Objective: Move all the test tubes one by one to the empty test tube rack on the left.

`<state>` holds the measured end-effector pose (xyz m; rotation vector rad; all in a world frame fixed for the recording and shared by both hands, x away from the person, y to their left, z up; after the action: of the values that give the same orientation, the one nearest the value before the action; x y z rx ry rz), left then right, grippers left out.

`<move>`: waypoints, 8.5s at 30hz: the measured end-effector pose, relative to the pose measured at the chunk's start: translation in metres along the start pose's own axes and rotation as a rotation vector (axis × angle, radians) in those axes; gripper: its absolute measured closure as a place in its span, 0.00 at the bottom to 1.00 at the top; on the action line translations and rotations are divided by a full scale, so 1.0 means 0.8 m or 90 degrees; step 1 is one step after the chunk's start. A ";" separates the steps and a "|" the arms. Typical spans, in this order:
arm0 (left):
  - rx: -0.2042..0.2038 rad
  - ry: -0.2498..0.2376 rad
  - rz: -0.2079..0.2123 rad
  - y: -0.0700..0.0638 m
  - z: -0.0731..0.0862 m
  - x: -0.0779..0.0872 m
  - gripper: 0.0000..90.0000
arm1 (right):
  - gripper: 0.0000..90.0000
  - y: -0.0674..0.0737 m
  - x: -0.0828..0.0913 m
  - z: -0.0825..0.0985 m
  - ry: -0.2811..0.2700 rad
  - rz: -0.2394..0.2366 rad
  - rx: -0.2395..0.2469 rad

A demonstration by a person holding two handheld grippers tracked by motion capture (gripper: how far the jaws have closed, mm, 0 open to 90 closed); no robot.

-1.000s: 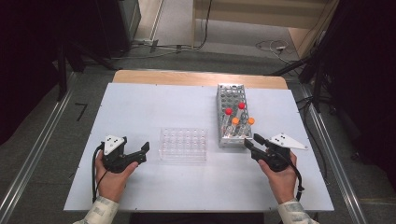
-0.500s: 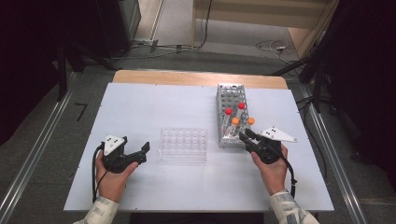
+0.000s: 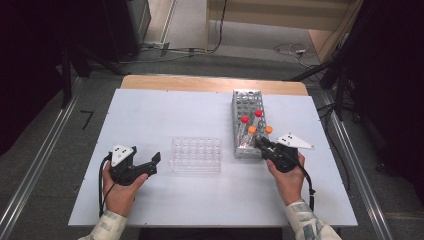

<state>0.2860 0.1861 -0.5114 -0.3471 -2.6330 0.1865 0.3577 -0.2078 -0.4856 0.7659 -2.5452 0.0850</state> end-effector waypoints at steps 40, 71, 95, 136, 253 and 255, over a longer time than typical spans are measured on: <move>-0.020 -0.033 0.046 -0.035 -0.017 0.018 0.15 | 0.82 0.033 0.064 -0.029 -0.044 -0.063 0.023; -0.126 -0.019 0.222 -0.192 -0.070 -0.002 0.31 | 0.82 0.093 0.039 -0.002 0.000 -0.125 0.089; -0.168 0.014 0.311 -0.265 -0.064 -0.038 0.71 | 0.82 0.109 0.036 0.001 0.000 -0.123 0.128; -0.115 -0.042 0.328 -0.231 -0.104 -0.004 0.86 | 0.33 0.096 0.051 0.004 -0.034 -0.169 0.084; -0.098 -0.024 0.217 -0.190 -0.081 -0.026 0.27 | 0.82 0.071 0.052 -0.044 -0.091 -0.080 0.084; -0.101 -0.025 0.223 -0.193 -0.082 -0.023 0.27 | 0.82 0.074 0.052 -0.040 -0.083 -0.086 0.090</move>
<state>0.3002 0.0379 -0.4327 -0.8674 -2.6127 0.0985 0.3096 -0.1730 -0.4336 1.0262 -2.6231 0.1774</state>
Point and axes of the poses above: each handheld gripper's, and its own axes: x roughly backward along the jaws, z roughly out of its underside, y roughly to its left, the point moved 5 cm from there along -x, roughly forward along the jaws
